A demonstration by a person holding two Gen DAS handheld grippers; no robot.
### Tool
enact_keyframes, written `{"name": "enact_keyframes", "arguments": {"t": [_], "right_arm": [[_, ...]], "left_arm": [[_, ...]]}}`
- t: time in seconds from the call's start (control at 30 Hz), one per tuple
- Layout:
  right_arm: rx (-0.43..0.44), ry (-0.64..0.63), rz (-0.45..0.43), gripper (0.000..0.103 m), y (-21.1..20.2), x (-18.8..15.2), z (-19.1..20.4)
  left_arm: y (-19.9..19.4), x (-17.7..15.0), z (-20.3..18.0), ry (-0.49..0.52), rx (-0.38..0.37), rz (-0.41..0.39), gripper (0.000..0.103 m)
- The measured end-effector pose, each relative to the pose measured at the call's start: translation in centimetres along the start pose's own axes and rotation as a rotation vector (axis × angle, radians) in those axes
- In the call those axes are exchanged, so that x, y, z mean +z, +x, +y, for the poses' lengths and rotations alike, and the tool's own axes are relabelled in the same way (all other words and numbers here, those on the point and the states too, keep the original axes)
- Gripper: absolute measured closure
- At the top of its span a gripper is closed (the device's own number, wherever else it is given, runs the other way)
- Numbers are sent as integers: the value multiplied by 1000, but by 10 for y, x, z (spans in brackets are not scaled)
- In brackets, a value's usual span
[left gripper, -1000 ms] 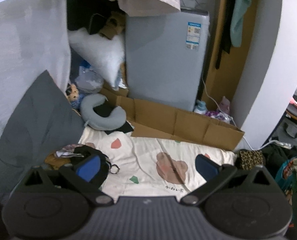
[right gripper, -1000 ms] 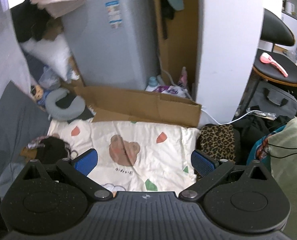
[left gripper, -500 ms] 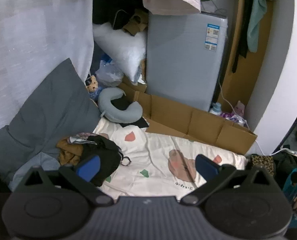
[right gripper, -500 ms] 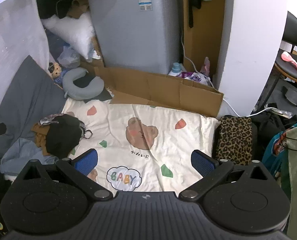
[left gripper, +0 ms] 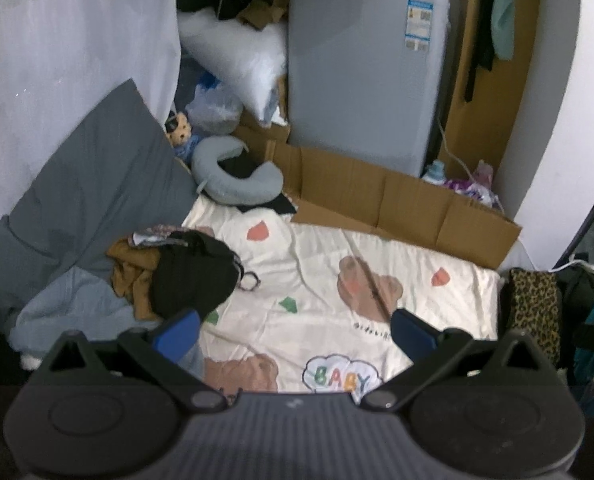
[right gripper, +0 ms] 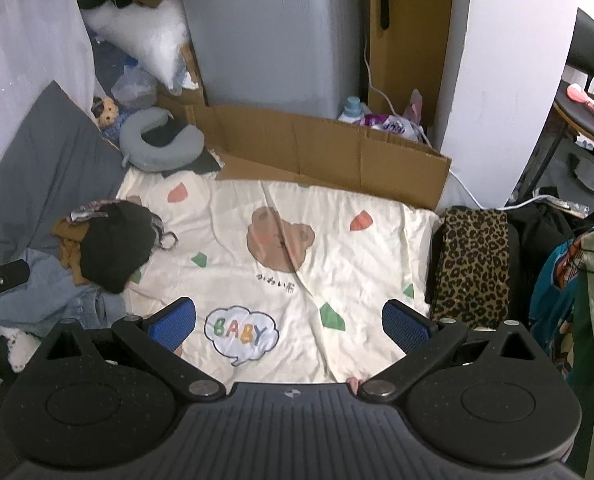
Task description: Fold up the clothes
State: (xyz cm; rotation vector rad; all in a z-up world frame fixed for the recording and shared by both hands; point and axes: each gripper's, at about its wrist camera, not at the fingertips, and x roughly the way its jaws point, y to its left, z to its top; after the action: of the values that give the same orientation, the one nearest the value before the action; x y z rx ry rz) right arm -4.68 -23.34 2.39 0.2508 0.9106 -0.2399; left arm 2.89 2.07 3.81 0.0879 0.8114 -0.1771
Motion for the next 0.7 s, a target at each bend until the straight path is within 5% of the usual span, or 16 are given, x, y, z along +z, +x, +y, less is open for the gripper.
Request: {"name": "enact_keyframes", "arguments": {"t": [0.7], "right_arm": [[20, 7, 57, 1, 17, -34, -17]], "left_arm": [[16, -26, -7, -12, -33, 59, 0]]}}
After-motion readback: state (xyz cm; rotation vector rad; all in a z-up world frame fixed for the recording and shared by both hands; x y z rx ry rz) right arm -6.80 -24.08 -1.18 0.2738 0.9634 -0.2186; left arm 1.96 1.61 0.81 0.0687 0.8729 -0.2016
